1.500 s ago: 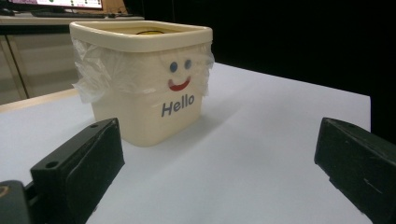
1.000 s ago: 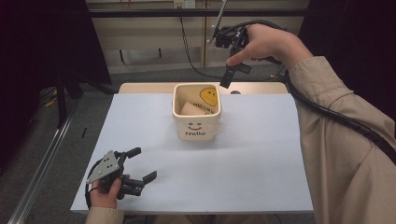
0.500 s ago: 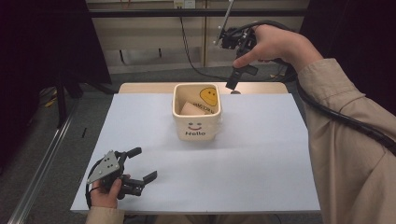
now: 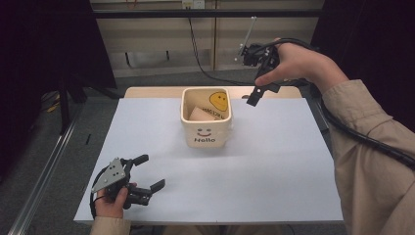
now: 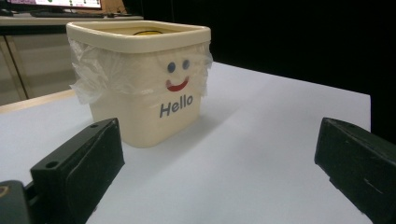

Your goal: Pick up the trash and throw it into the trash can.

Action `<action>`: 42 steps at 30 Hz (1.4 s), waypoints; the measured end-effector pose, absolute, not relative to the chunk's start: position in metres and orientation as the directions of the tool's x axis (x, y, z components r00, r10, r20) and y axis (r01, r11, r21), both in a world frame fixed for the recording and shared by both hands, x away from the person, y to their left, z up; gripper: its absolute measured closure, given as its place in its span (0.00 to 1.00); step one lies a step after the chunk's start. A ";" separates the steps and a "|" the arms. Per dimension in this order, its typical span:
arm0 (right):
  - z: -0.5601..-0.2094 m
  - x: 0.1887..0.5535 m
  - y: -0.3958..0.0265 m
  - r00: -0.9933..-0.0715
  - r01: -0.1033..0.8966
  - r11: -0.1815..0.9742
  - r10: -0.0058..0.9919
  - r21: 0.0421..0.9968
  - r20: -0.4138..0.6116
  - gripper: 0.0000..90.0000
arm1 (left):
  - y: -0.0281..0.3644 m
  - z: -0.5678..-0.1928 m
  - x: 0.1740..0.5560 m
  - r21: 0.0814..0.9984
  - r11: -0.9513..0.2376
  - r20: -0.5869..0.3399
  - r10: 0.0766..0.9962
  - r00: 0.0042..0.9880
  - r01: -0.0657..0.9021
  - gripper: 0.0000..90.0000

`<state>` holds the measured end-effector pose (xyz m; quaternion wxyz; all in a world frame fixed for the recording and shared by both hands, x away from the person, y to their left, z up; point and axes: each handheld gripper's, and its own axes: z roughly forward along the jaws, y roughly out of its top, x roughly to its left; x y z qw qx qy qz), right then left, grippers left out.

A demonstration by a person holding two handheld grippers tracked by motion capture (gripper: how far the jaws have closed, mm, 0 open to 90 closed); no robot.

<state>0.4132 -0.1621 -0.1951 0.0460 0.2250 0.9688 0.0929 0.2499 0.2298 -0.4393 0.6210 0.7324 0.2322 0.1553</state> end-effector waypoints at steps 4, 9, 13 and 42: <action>-0.205 0.407 -0.171 -0.892 0.436 0.881 0.451 0.186 -0.046 0.08 | 0.227 -0.439 0.251 0.981 -0.129 -0.057 0.533 0.844 0.147 0.01; -0.214 0.397 -0.179 -0.892 0.434 0.884 0.448 0.173 -0.053 0.08 | 0.226 -0.439 0.251 0.979 -0.139 -0.061 0.511 0.857 0.152 0.01; -0.218 0.393 -0.186 -0.892 0.434 0.883 0.449 0.179 -0.053 0.08 | 0.226 -0.439 0.250 0.981 -0.130 -0.054 0.532 0.845 0.144 0.01; -0.293 0.351 -0.226 -0.891 0.444 0.881 0.454 0.167 -0.028 0.08 | 0.227 -0.438 0.250 0.981 -0.143 -0.036 0.529 0.848 0.130 0.01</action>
